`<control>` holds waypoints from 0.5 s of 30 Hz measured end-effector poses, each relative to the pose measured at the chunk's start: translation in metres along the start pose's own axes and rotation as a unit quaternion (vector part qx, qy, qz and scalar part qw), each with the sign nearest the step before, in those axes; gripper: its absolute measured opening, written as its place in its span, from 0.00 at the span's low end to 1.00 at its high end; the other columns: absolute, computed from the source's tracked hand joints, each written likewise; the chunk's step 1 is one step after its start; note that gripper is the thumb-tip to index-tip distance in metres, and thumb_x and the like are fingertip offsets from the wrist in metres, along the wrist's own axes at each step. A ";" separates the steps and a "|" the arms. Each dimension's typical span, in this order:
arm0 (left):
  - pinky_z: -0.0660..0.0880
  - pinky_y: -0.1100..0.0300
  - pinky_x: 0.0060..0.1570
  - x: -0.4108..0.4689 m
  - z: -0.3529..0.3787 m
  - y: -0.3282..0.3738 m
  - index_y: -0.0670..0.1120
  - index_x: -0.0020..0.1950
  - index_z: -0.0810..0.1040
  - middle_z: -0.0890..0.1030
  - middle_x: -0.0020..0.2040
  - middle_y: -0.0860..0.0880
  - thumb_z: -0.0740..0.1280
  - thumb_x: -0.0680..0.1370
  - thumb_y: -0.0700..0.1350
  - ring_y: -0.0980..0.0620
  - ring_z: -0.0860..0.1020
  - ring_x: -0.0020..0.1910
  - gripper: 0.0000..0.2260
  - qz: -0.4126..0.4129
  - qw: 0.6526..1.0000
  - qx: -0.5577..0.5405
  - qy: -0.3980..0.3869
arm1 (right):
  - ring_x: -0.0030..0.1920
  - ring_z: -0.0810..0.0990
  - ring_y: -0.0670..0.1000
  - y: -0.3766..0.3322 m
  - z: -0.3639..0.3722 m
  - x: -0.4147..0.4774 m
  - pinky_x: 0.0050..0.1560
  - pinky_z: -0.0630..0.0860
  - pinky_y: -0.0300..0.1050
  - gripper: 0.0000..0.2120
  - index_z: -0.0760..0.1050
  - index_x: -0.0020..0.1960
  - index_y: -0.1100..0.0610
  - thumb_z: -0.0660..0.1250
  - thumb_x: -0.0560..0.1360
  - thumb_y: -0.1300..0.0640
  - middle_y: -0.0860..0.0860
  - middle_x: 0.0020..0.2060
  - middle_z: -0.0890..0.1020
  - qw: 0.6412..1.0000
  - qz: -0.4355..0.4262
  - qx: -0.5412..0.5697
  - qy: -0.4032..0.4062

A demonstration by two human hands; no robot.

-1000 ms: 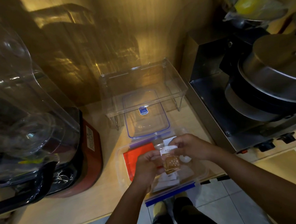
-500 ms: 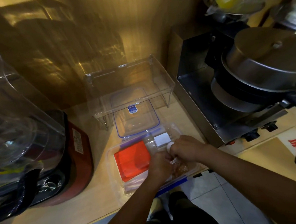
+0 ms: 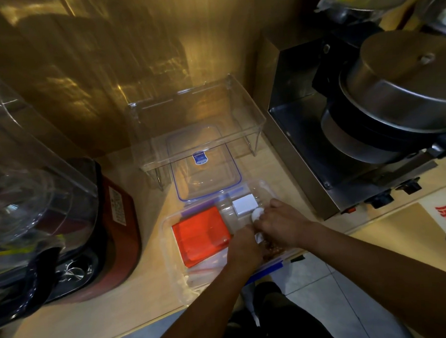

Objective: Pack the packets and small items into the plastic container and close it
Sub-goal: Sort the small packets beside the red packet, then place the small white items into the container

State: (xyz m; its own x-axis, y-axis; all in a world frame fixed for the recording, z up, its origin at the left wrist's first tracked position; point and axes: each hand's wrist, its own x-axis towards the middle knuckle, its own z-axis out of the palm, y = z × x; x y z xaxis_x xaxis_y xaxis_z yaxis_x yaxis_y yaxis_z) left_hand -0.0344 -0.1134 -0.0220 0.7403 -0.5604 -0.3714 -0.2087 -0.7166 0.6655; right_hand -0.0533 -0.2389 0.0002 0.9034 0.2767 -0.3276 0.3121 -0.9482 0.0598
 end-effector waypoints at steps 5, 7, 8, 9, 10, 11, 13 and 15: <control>0.73 0.59 0.55 0.003 0.000 0.000 0.39 0.55 0.78 0.82 0.56 0.41 0.69 0.74 0.42 0.45 0.79 0.54 0.12 0.011 0.999 0.012 -0.039 | 0.62 0.74 0.58 -0.004 0.001 0.000 0.66 0.60 0.49 0.16 0.72 0.62 0.61 0.60 0.76 0.58 0.58 0.61 0.77 0.999 0.015 -0.029 -0.016; 0.72 0.60 0.55 0.004 -0.001 0.000 0.39 0.56 0.78 0.81 0.56 0.41 0.68 0.75 0.43 0.45 0.79 0.55 0.12 0.021 0.998 0.028 -0.045 | 0.62 0.74 0.58 -0.003 0.000 -0.001 0.66 0.60 0.50 0.16 0.72 0.62 0.60 0.60 0.76 0.58 0.57 0.61 0.77 0.999 0.017 -0.023 -0.021; 0.72 0.61 0.53 0.004 -0.002 0.000 0.40 0.56 0.78 0.81 0.56 0.41 0.67 0.76 0.43 0.46 0.79 0.55 0.11 0.024 0.998 0.034 -0.046 | 0.62 0.74 0.57 -0.002 -0.002 -0.001 0.65 0.60 0.50 0.16 0.72 0.62 0.59 0.61 0.75 0.57 0.57 0.61 0.77 1.000 0.016 -0.009 -0.020; 0.72 0.61 0.52 0.003 -0.005 0.000 0.40 0.56 0.78 0.81 0.56 0.42 0.66 0.76 0.42 0.46 0.79 0.55 0.10 0.026 0.998 0.038 -0.047 | 0.61 0.74 0.56 -0.001 -0.004 -0.001 0.65 0.61 0.49 0.16 0.73 0.61 0.58 0.62 0.74 0.56 0.56 0.61 0.77 1.000 0.018 0.014 -0.018; 0.73 0.60 0.53 0.003 -0.008 -0.001 0.41 0.57 0.77 0.81 0.57 0.42 0.65 0.76 0.42 0.46 0.79 0.55 0.10 0.030 0.998 0.039 -0.047 | 0.61 0.74 0.55 0.000 -0.006 -0.001 0.64 0.62 0.49 0.16 0.73 0.60 0.57 0.64 0.73 0.55 0.55 0.60 0.78 0.999 0.023 0.046 -0.017; 0.74 0.59 0.54 0.002 -0.011 -0.001 0.42 0.57 0.77 0.81 0.56 0.43 0.65 0.76 0.41 0.46 0.79 0.55 0.10 0.037 0.998 0.036 -0.045 | 0.61 0.74 0.55 0.000 -0.008 -0.002 0.63 0.63 0.49 0.16 0.74 0.59 0.56 0.65 0.73 0.55 0.55 0.59 0.78 0.996 0.031 0.078 -0.015; 0.75 0.58 0.51 -0.002 -0.022 -0.001 0.43 0.56 0.78 0.82 0.54 0.43 0.64 0.77 0.39 0.45 0.80 0.52 0.09 0.049 0.998 0.016 -0.021 | 0.58 0.76 0.57 0.000 -0.012 0.000 0.58 0.70 0.50 0.15 0.74 0.58 0.57 0.65 0.72 0.58 0.56 0.57 0.78 0.990 0.064 0.125 -0.006; 0.73 0.59 0.45 -0.007 -0.033 0.001 0.43 0.52 0.80 0.83 0.50 0.43 0.63 0.77 0.39 0.45 0.81 0.49 0.07 0.064 0.998 0.000 0.021 | 0.54 0.78 0.58 0.000 -0.016 0.002 0.53 0.75 0.50 0.14 0.73 0.58 0.60 0.63 0.74 0.62 0.58 0.56 0.78 0.981 0.113 0.160 0.005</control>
State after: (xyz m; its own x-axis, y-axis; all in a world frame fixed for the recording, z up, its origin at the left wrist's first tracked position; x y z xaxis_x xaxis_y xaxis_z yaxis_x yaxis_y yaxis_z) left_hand -0.0184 -0.0964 0.0026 0.7333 -0.6297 -0.2565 -0.3026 -0.6400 0.7063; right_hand -0.0470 -0.2358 0.0145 0.9422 0.0547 -0.3305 -0.0021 -0.9856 -0.1692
